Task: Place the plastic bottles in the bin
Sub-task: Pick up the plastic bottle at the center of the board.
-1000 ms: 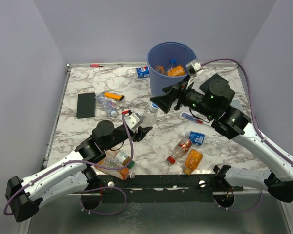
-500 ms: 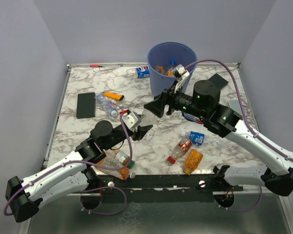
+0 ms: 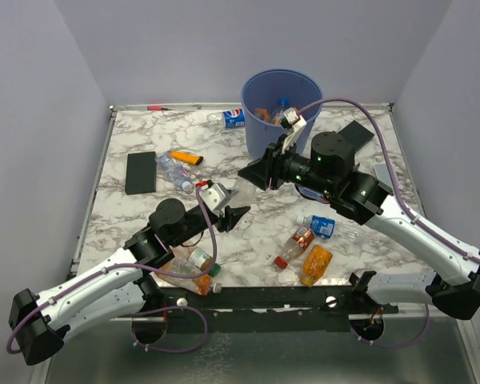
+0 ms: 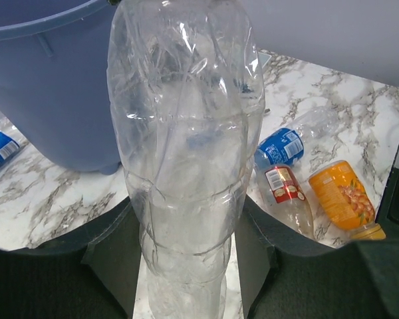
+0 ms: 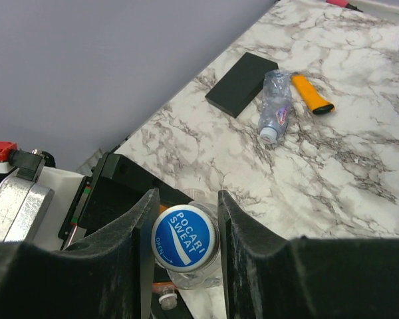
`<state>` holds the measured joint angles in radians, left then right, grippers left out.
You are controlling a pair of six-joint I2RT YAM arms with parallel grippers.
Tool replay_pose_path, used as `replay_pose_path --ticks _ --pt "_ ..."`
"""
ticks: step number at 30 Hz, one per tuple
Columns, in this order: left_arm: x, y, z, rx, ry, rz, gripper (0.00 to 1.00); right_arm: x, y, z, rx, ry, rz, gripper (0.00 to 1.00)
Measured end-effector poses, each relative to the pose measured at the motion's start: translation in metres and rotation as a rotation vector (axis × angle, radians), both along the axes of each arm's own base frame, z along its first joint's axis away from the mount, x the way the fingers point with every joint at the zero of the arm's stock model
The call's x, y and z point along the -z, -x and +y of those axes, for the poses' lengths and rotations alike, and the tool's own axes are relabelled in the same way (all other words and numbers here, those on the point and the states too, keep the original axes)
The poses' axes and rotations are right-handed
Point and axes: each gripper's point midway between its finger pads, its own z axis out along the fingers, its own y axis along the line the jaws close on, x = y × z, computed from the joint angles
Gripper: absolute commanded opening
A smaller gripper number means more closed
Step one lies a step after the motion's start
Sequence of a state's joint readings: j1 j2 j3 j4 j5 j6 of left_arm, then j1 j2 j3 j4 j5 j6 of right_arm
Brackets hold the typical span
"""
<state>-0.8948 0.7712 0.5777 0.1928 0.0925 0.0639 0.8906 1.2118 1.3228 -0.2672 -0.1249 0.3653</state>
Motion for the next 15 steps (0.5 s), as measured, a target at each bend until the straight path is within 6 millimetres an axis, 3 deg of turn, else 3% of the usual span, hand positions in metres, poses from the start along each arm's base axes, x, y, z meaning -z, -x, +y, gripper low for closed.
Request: replay_pose_path --ticks 4,7,9,11,15 --pt "0.002 -0.001 0.001 -0.005 0.002 0.005 0.96 0.002 -0.002 -0.001 0.011 0.007 0.004 0.0" --pt "0.002 0.0 0.002 -0.011 0.015 0.009 0.99 0.001 -0.008 -0.006 0.055 0.034 0.003 0.0" --pt "-0.001 -0.001 0.006 -0.029 0.028 0.001 0.99 -0.012 -0.016 -0.013 0.104 0.052 -0.029 0.0" --pt "-0.007 -0.004 0.015 -0.076 0.053 -0.013 0.99 -0.037 -0.026 -0.024 0.17 0.06 -0.088 0.0" --pt "-0.024 -0.01 0.041 -0.193 0.132 -0.062 0.99 -0.11 -0.048 -0.056 0.352 0.023 -0.257 0.0"
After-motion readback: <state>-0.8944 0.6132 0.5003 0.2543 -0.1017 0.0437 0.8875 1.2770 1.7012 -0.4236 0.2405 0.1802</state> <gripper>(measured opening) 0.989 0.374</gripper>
